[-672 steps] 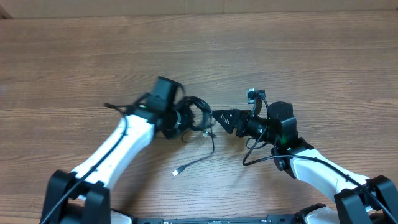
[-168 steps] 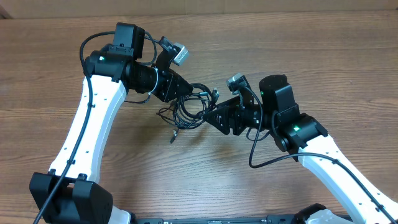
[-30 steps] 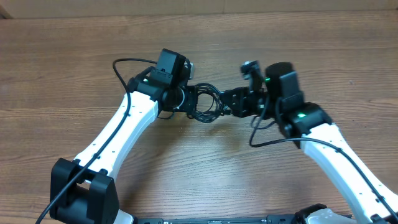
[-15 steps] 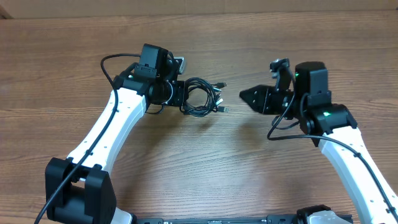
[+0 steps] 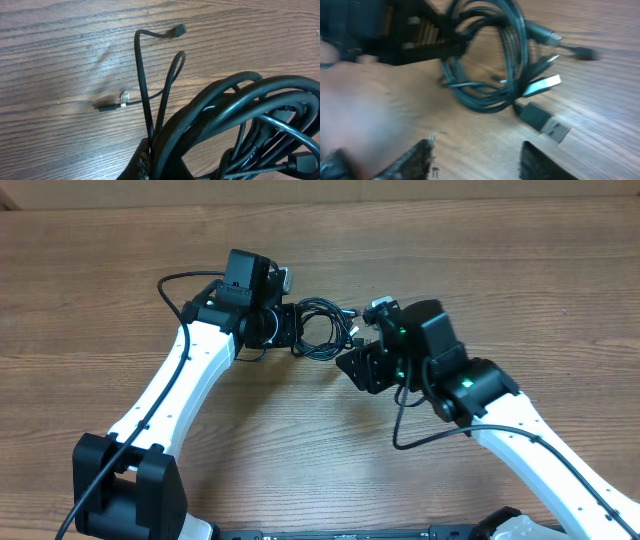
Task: Untangle cables
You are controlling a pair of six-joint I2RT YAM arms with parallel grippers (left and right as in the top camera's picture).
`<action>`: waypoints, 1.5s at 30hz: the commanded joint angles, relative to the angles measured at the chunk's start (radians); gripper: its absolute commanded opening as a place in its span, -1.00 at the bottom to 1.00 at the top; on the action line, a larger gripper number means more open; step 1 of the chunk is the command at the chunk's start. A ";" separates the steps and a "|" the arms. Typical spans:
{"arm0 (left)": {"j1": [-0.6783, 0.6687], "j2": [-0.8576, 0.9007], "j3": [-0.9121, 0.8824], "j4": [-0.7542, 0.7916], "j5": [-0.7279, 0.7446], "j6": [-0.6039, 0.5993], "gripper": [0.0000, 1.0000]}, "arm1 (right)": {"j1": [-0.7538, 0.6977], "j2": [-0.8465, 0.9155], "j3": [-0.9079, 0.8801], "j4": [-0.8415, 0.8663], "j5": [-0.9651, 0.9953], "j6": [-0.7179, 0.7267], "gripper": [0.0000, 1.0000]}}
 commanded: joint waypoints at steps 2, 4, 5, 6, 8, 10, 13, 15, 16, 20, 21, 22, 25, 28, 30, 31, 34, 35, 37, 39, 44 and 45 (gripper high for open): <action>-0.009 0.005 -0.006 -0.001 0.000 -0.028 -0.91 | 0.019 0.076 0.019 0.016 0.180 0.073 -0.07; -0.009 0.005 -0.006 -0.006 0.000 -0.028 -0.92 | 0.018 0.103 0.019 0.022 0.179 0.172 -0.06; -0.009 0.005 -0.006 -0.007 0.000 -0.028 -0.91 | 0.017 0.111 0.019 0.028 0.178 0.215 -0.05; -0.009 0.005 -0.006 -0.008 0.000 -0.028 -0.92 | 0.017 0.114 0.019 0.037 0.171 0.249 -0.05; -0.009 0.005 -0.006 -0.010 0.001 -0.028 -0.92 | 0.017 0.116 0.019 0.069 0.160 0.278 -0.05; -0.009 0.005 -0.006 -0.012 0.001 -0.028 -0.91 | 0.017 0.116 0.019 0.112 0.144 0.277 0.05; -0.010 0.005 -0.006 -0.016 0.002 -0.028 -0.92 | 0.017 0.116 0.019 0.164 0.142 0.277 0.13; -0.011 0.005 -0.006 -0.017 0.011 -0.027 -0.92 | 0.017 0.116 0.019 0.181 0.146 0.277 0.12; -0.012 0.005 -0.006 -0.017 0.021 -0.027 -0.91 | 0.017 0.116 0.019 0.183 0.151 0.277 0.09; -0.018 0.005 -0.006 -0.016 0.033 -0.027 -0.92 | 0.017 0.116 0.019 0.177 0.196 0.277 -0.02; -0.019 0.005 -0.006 -0.016 0.029 -0.027 -0.92 | 0.017 0.116 0.019 0.172 0.211 0.277 -0.01; -0.020 0.005 -0.006 -0.016 0.022 -0.028 -0.92 | 0.017 0.116 0.019 0.169 0.224 0.277 0.02; -0.020 0.005 -0.006 -0.019 -0.032 -0.079 -0.91 | 0.016 0.116 0.020 0.149 0.267 0.278 0.47; -0.020 0.005 -0.006 -0.024 -0.121 -0.177 -0.91 | 0.017 0.108 0.020 0.135 0.269 0.277 1.00; -0.020 0.005 -0.006 -0.024 -0.146 -0.225 -0.92 | 0.017 0.103 0.020 0.132 0.270 0.274 0.99; -0.020 0.005 -0.006 -0.023 -0.146 -0.232 -0.92 | 0.017 0.103 0.020 0.132 0.270 0.264 1.00; -0.021 0.005 -0.006 -0.025 -0.146 -0.234 -0.92 | 0.017 0.103 0.020 0.133 0.289 0.228 0.95; -0.021 0.005 -0.006 -0.025 -0.146 -0.234 -0.91 | 0.017 0.103 0.020 0.136 0.296 0.210 0.89; -0.021 0.005 -0.006 -0.025 -0.146 -0.234 -0.91 | 0.017 0.103 0.020 0.137 0.307 0.206 0.77; -0.024 0.005 -0.006 -0.025 -0.146 -0.234 -0.92 | 0.018 0.103 0.020 0.140 0.306 0.206 0.61; -0.047 0.005 -0.006 -0.024 -0.161 -0.234 -0.92 | 0.031 0.106 0.019 0.148 0.306 0.205 0.43; -0.053 0.005 -0.006 -0.023 -0.165 -0.234 -0.91 | 0.036 0.108 0.019 0.151 0.307 0.205 0.43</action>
